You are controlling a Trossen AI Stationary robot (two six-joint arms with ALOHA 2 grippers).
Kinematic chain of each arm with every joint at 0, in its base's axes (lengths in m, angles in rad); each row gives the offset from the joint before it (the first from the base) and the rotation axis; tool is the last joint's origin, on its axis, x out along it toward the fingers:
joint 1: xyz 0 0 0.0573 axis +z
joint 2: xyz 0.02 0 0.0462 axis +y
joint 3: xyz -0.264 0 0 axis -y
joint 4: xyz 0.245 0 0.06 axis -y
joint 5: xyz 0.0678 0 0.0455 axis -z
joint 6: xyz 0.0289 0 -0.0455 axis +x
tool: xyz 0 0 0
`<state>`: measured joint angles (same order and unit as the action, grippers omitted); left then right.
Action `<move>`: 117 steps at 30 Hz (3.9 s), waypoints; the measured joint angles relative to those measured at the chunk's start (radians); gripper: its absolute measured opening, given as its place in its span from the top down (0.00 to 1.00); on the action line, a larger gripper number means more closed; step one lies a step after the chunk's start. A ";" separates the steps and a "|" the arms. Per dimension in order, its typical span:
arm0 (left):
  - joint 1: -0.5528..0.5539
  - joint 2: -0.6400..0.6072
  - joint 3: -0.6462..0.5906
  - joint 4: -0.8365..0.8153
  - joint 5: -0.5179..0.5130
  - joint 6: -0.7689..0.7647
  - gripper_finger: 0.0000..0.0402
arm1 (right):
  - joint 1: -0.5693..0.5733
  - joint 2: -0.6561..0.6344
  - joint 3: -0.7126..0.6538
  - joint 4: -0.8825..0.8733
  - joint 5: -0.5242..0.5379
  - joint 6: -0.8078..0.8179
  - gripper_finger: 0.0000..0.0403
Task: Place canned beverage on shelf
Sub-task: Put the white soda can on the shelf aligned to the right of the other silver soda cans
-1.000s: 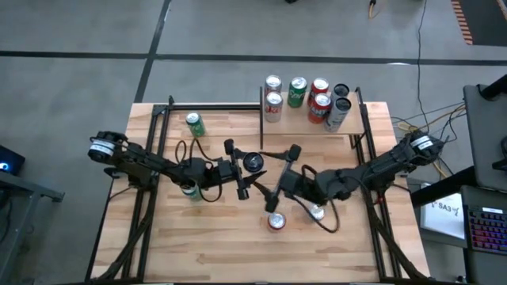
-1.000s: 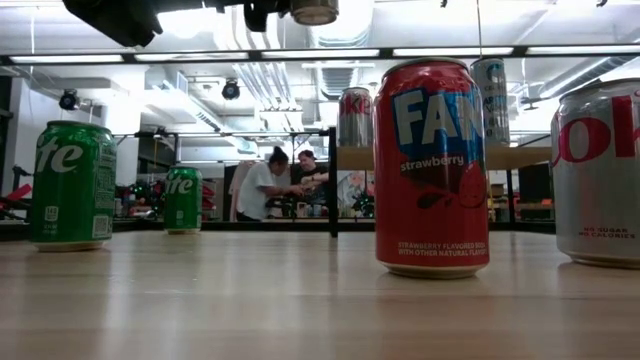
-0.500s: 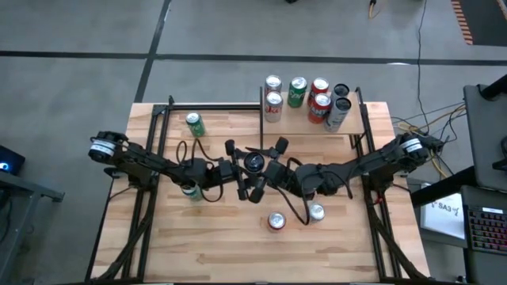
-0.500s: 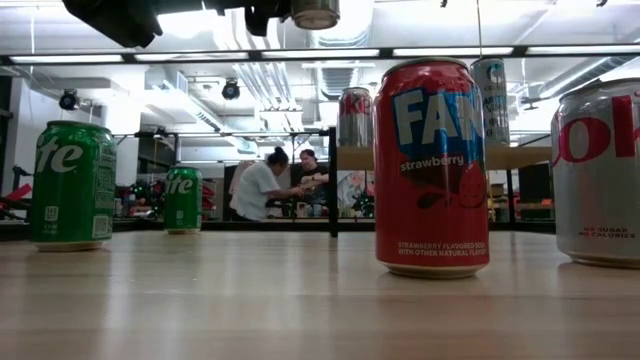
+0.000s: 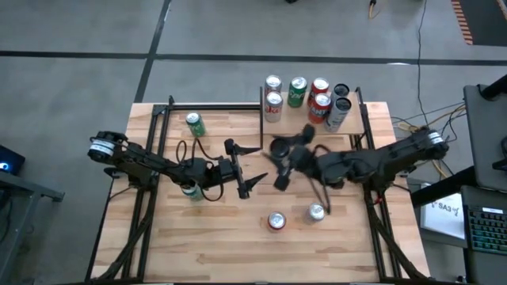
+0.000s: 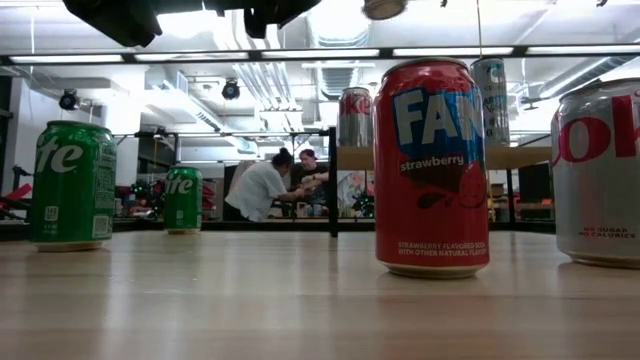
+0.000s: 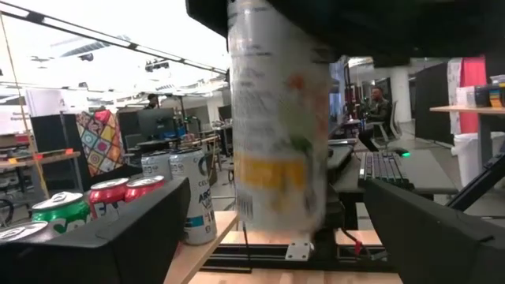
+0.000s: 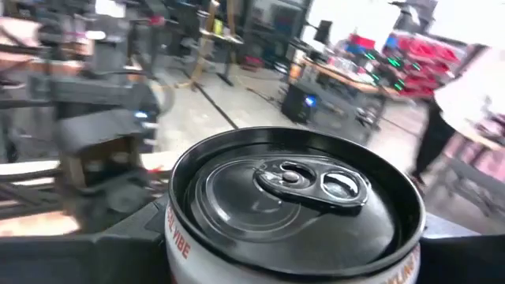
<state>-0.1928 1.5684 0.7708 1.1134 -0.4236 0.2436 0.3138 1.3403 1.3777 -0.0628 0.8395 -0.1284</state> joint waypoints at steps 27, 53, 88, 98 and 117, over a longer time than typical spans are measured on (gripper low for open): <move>-0.003 -0.076 0.005 -0.080 0.008 -0.074 0.09 | 0.000 -0.750 -0.491 -0.471 0.263 0.526 0.44; 0.047 -0.159 0.025 -0.299 0.264 0.088 0.09 | 0.003 -0.686 -0.545 -0.178 -0.303 0.223 0.44; 0.060 0.219 0.214 -0.182 0.327 -0.069 0.17 | 0.048 -0.128 -0.499 0.525 -0.345 -0.247 0.44; 0.057 0.219 0.214 -0.183 0.255 -0.045 0.44 | 0.048 -0.134 -0.499 0.521 -0.349 -0.208 0.43; 0.056 0.211 0.209 -0.348 -0.022 0.012 0.44 | 0.051 -0.092 0.014 -0.515 -0.234 0.187 0.18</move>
<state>-0.1371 1.7791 0.9794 0.7650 -0.4458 0.2554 0.3645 1.2487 1.3918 -0.5782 0.6050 0.0584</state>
